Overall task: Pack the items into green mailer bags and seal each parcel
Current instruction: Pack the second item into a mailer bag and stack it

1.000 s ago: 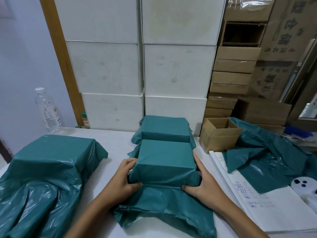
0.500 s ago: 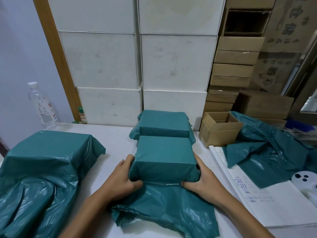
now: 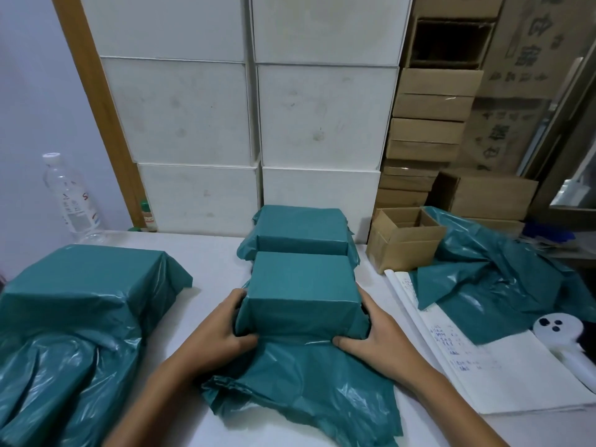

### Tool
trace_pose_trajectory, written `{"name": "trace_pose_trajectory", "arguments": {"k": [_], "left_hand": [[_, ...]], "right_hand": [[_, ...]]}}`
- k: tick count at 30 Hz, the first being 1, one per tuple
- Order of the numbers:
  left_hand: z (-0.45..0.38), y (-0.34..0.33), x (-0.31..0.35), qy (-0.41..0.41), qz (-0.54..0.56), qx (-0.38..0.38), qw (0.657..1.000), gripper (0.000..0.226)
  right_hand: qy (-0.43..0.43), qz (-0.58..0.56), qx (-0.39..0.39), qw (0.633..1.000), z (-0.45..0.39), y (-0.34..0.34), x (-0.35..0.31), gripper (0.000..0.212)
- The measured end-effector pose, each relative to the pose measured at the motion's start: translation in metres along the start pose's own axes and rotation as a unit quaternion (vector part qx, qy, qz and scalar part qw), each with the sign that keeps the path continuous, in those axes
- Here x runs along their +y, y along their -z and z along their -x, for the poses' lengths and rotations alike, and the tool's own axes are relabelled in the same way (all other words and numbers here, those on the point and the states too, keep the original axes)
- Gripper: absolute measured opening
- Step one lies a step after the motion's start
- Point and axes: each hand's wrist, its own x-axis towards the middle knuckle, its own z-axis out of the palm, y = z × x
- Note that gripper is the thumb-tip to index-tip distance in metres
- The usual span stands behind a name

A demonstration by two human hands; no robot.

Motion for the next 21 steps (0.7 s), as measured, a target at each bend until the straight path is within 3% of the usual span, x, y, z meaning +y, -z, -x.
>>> {"name": "trace_pose_trajectory", "arguments": {"k": [3, 7, 9, 11, 14, 17, 21], "left_hand": [[0.004, 0.008, 0.003, -0.008, 0.015, -0.013, 1.000, 0.078], [0.024, 0.015, 0.000, -0.050, -0.024, 0.063, 0.996, 0.106], [0.053, 0.015, 0.006, -0.135, -0.061, 0.114, 0.982, 0.099], [0.086, 0.017, 0.010, -0.241, -0.124, 0.119, 0.955, 0.085], [0.120, 0.021, -0.009, -0.339, -0.289, 0.068, 0.893, 0.069], [0.129, 0.020, -0.031, -0.358, -0.411, 0.046, 0.837, 0.046], [0.133, 0.013, -0.035, -0.340, -0.408, -0.013, 0.847, 0.042]], "right_hand": [[-0.005, -0.001, -0.004, 1.000, 0.006, 0.007, -0.009, 0.111], [-0.018, 0.094, 0.004, 0.995, 0.024, 0.025, -0.019, 0.127], [0.010, 0.174, 0.066, 0.983, 0.044, 0.033, -0.021, 0.114], [0.112, 0.191, 0.129, 0.967, 0.071, 0.039, -0.023, 0.082], [0.260, 0.248, 0.073, 0.930, 0.105, 0.043, -0.002, 0.043], [0.338, 0.433, -0.018, 0.835, 0.118, 0.044, 0.042, 0.046], [0.327, 0.477, -0.026, 0.815, 0.126, 0.037, 0.053, 0.041]]}}
